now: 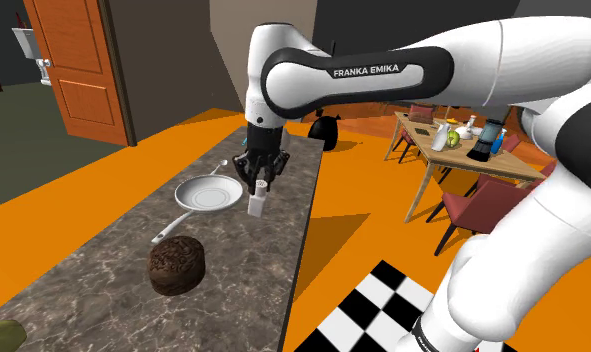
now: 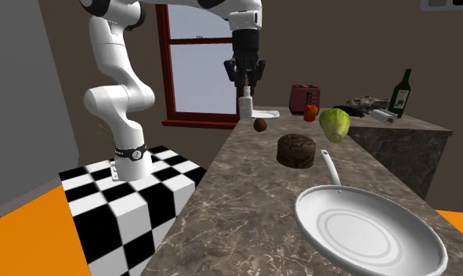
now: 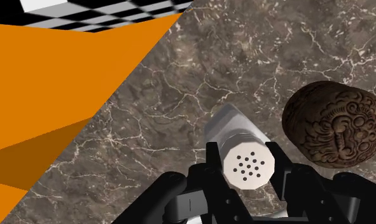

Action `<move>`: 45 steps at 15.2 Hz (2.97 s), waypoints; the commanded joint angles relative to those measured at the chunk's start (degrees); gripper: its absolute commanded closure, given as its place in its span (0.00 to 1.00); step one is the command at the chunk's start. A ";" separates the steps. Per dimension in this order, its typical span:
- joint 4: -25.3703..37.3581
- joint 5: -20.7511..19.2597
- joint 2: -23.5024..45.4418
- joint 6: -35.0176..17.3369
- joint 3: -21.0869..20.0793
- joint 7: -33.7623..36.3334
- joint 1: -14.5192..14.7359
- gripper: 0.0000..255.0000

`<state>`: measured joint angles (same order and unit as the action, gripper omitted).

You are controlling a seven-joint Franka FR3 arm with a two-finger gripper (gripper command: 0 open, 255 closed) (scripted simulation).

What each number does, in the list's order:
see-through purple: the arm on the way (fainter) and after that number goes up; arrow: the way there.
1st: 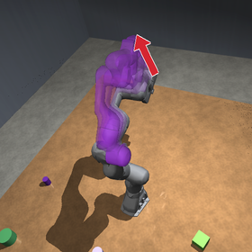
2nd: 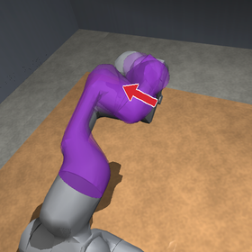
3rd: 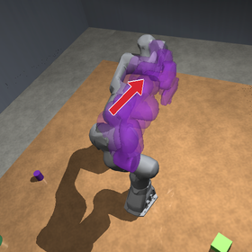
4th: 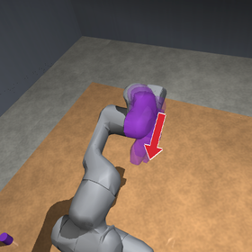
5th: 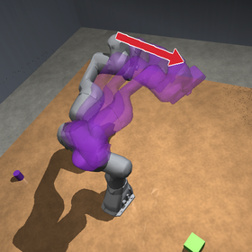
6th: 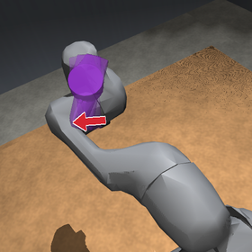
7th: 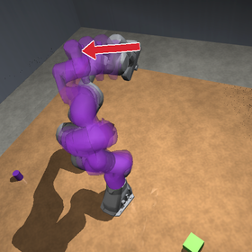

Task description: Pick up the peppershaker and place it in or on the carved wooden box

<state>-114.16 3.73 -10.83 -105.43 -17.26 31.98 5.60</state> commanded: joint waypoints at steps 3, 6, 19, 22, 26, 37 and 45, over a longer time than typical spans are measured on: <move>9.87 -2.45 8.18 1.93 -3.13 5.65 1.56 1.00; 18.13 -4.99 14.71 4.09 -4.90 9.53 3.23 1.00; 44.78 -13.77 36.07 11.07 -6.73 18.47 12.09 1.00; 41.65 -13.61 35.55 8.46 -6.72 18.53 11.63 1.00; 37.94 -13.51 35.15 5.16 -6.67 18.63 11.16 1.00; 31.50 -13.71 35.23 -1.29 -6.47 18.97 10.56 1.00; 31.50 -13.71 35.23 -1.29 -6.47 18.97 10.57 0.00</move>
<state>-82.66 -9.98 24.40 -106.72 -23.72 50.95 16.16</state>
